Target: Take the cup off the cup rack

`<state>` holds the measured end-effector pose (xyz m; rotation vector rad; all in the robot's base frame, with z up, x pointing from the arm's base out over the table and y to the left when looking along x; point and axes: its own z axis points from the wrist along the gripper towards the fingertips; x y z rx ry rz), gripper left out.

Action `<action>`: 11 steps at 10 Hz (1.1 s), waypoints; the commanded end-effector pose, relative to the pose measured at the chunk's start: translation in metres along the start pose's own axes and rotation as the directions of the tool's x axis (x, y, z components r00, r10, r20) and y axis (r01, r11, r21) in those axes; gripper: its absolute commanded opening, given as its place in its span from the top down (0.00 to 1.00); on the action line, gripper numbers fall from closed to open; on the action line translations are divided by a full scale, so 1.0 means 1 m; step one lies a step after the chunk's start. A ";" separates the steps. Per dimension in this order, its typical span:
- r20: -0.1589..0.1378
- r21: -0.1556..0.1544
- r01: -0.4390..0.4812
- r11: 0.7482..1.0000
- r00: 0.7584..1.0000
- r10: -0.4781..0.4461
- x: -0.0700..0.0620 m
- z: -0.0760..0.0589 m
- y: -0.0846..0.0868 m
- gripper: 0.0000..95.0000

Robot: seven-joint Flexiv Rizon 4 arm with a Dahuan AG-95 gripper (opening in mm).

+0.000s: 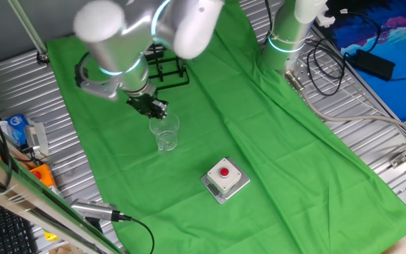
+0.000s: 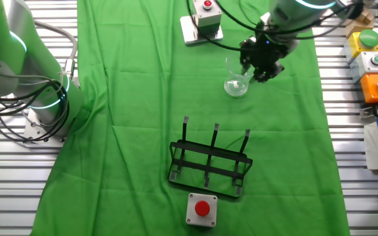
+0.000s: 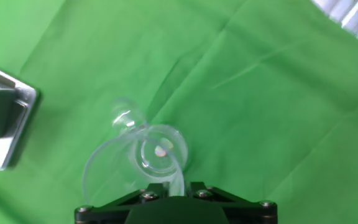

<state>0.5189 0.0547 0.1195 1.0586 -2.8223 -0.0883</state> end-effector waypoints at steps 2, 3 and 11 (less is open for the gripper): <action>-0.019 -0.010 0.021 1.000 1.000 -0.021 -0.009 -0.021 -0.004 0.00; -0.019 -0.011 0.026 1.000 0.999 -0.026 -0.011 -0.031 -0.004 0.00; -0.025 0.027 0.134 0.991 0.991 -0.134 -0.028 -0.091 -0.036 1.00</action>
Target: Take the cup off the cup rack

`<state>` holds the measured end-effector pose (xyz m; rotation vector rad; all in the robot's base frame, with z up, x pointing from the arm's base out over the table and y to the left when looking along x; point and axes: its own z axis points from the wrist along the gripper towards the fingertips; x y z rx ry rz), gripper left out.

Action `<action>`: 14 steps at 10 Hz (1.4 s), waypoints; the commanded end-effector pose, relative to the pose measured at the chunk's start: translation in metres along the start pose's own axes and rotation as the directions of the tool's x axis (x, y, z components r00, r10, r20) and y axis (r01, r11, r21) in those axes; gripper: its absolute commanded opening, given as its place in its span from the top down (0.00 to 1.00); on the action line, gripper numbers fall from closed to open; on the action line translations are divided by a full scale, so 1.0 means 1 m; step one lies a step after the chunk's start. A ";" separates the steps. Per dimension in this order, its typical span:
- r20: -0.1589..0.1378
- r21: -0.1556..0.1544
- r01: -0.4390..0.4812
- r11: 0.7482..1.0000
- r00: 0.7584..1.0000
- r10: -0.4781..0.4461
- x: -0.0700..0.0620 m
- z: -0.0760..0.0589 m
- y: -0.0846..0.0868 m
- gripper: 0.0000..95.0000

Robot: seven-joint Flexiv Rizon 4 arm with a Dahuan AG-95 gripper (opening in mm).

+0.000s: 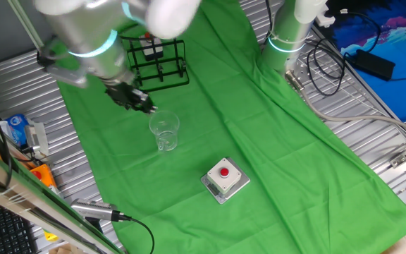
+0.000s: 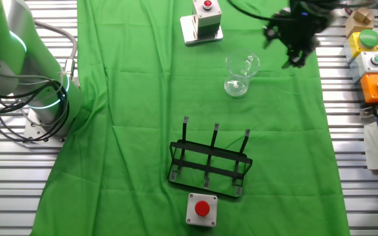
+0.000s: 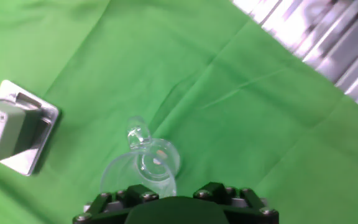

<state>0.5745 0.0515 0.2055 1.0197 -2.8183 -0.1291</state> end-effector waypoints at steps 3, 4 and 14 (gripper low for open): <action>-0.032 0.140 0.250 0.958 0.968 -0.248 0.010 0.014 -0.029 1.00; -0.026 0.154 0.284 0.946 0.959 -0.284 0.012 0.019 -0.041 1.00; 0.033 0.091 0.038 0.995 0.999 -0.041 0.018 0.025 -0.067 1.00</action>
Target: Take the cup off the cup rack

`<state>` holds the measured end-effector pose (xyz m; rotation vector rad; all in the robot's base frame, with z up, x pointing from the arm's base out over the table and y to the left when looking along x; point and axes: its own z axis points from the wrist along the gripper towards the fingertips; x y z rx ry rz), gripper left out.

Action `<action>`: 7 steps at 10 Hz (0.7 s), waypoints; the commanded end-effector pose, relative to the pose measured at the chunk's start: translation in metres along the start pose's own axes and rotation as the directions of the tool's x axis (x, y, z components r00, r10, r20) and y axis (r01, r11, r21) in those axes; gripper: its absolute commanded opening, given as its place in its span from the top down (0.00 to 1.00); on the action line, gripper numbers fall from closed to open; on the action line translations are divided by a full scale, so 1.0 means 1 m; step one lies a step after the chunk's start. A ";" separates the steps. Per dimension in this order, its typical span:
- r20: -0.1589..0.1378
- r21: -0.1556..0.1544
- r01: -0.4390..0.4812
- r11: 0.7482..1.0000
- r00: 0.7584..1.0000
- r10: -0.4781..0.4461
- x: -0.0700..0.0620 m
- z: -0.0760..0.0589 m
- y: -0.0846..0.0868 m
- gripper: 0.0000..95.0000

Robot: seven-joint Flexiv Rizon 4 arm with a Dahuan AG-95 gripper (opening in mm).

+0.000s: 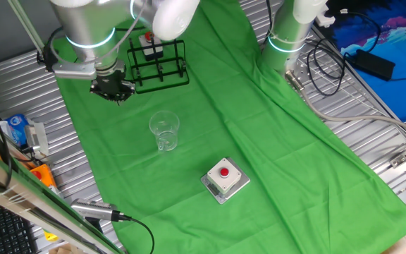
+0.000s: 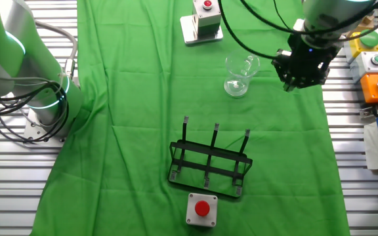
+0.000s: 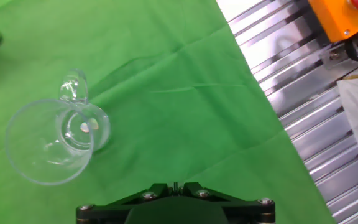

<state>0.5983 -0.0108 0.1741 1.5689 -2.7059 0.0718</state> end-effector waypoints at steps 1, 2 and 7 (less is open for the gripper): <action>-0.042 -0.088 -0.335 0.938 0.942 0.332 -0.001 0.000 0.000 1.00; -0.040 -0.090 -0.344 0.935 0.939 0.342 -0.001 0.000 0.000 1.00; -0.019 -0.111 -0.324 0.940 0.946 0.324 0.013 0.044 -0.063 1.00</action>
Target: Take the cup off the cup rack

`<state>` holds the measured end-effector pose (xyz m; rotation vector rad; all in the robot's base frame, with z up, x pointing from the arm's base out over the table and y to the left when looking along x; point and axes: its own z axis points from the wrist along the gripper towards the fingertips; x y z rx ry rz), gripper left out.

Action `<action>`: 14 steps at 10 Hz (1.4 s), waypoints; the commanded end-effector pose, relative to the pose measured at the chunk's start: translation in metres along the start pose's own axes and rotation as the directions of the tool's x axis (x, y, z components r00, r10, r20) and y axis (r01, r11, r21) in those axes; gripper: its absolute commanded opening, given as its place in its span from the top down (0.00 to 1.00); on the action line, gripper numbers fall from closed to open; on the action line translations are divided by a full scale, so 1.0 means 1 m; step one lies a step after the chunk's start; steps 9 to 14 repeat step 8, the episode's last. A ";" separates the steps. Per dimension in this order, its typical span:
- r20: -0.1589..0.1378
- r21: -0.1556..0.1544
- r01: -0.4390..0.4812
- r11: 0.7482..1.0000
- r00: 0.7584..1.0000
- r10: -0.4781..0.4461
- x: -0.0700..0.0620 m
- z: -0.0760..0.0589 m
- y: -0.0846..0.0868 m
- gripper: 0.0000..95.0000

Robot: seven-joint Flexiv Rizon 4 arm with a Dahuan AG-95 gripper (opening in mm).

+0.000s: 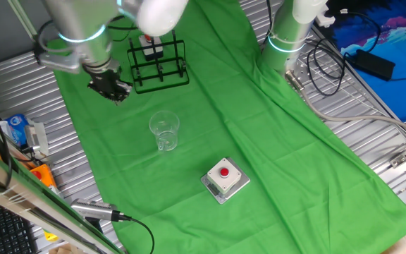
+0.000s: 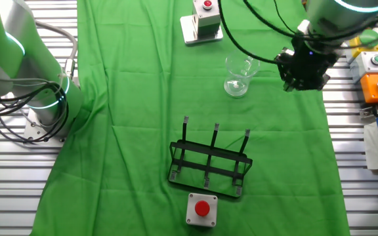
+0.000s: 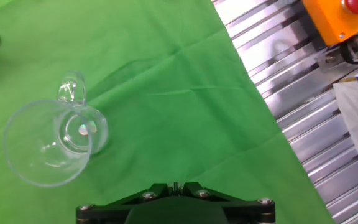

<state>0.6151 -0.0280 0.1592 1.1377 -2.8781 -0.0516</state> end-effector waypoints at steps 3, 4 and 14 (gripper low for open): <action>0.017 0.002 -0.007 1.000 1.000 0.007 -0.012 0.053 -0.073 1.00; 0.012 0.013 0.020 1.000 1.000 -0.020 -0.012 0.059 -0.075 1.00; -0.016 0.034 0.034 0.999 0.999 -0.034 -0.012 0.059 -0.074 1.00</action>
